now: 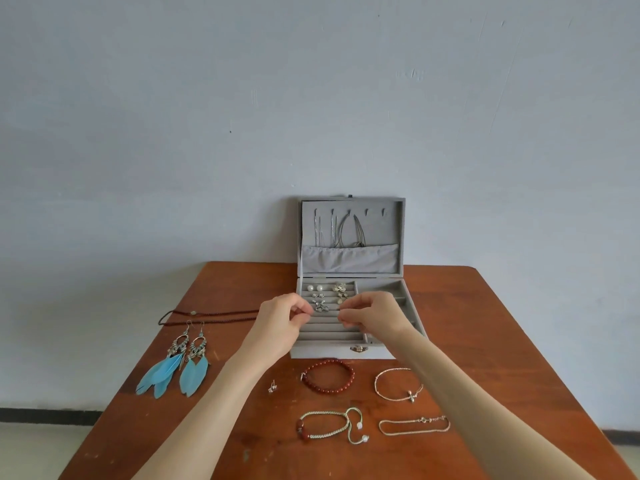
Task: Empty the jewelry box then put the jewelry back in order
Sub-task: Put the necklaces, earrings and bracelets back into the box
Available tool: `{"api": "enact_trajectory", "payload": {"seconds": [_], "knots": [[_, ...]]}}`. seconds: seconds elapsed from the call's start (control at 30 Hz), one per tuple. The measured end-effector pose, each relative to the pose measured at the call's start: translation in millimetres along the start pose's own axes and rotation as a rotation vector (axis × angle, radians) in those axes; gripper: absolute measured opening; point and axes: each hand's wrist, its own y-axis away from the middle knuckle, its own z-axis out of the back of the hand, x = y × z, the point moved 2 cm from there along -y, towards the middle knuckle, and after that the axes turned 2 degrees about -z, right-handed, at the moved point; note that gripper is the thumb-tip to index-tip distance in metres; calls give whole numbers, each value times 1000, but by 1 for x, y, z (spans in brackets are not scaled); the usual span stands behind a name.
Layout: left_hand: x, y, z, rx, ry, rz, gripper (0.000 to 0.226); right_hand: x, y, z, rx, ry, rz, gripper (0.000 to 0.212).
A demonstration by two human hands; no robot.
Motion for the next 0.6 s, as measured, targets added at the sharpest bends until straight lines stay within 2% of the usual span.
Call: {"api": "enact_trajectory", "payload": {"seconds": [0.13,0.27,0.47,0.6], "knots": [[7,-14,-13,66,-19,16,12,-1,-14,-3,16,208,41,6],[11,-21,-21,48,-29,9,12,1,-21,-6,15,306,91,10],[17,-25,-24,0,-4,1,13,-3,-25,-3,-38,198,162,7],[21,-25,-27,-16,-20,-4,14,-9,-29,5,-54,165,121,8]]}}
